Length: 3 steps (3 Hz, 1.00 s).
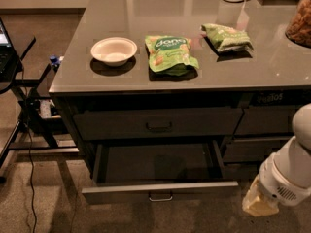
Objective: Close middle drawer
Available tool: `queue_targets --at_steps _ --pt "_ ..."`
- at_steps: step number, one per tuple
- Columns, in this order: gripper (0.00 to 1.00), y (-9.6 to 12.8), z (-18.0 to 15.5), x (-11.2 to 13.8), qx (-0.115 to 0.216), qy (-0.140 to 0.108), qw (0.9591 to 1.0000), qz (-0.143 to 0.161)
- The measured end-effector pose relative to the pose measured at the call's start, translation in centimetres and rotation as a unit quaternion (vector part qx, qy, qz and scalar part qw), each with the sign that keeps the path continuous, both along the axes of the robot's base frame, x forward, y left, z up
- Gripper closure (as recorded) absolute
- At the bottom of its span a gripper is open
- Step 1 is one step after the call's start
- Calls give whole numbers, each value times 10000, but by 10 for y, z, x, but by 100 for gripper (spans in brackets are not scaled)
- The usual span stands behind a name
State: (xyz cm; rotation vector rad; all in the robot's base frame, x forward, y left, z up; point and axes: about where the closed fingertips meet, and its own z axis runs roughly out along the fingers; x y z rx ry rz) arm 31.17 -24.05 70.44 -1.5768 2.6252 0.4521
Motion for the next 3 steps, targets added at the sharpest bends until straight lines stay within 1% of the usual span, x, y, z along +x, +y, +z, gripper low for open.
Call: queue_targets --at_steps 1,2,3 --pt "100 0 -3 -4 -10 40 10000 -5" --pt "100 1 -17 -5 38 186 9998 -77" --pt "100 6 -73 -12 166 510 9981 -308"
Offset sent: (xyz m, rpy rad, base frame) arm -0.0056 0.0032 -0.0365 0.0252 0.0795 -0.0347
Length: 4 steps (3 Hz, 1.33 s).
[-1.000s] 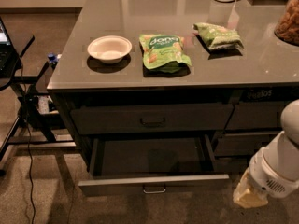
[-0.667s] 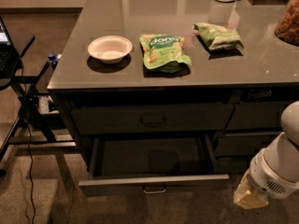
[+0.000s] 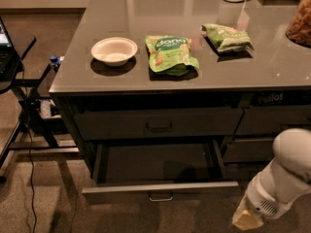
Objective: Close middle drawer
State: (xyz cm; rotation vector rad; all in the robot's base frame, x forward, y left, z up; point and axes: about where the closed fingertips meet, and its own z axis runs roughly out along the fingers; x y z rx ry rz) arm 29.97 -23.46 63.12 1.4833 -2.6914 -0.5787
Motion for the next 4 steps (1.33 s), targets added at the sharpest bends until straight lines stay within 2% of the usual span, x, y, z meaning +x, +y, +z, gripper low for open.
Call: queue_targets --at_steps 1,2,3,4 --pt "100 29 -92 21 145 -35 9998 -104" --pt "100 29 -94 24 153 -68 9998 -125" --pt "100 32 -103 23 285 -147 9990 -303" --pt "100 44 -130 38 343 -389 9976 -449"
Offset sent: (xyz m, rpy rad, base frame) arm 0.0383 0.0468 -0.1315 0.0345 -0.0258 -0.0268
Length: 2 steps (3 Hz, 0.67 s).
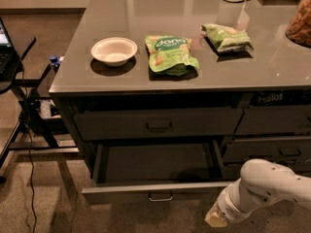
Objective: Close middle drawer
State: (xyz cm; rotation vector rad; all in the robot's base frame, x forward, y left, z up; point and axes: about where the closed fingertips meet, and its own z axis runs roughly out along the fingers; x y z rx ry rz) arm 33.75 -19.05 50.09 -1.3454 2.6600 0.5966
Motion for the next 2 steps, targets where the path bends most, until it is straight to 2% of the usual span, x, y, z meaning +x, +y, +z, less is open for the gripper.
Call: queue_targets --at_steps 1,2 --pt "100 12 -21 31 -56 -380 9992 -108" --pt "100 22 -35 55 -134 -601 9981 -88"
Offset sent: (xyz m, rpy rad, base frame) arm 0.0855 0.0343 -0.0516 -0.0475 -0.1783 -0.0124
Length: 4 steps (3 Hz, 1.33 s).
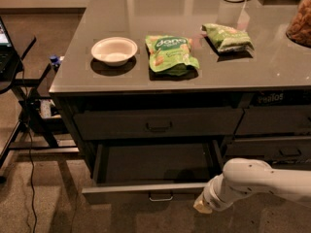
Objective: Close middle drawer
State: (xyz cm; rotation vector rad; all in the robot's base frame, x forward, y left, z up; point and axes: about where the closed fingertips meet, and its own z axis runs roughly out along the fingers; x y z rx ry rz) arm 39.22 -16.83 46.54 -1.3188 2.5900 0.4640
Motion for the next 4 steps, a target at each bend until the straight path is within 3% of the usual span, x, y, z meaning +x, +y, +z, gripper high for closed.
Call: queue_targets --at_steps 2,4 --pt "100 17 -23 38 -140 -159 9997 148" --pt "100 27 -39 60 -155 -194 9995 192"
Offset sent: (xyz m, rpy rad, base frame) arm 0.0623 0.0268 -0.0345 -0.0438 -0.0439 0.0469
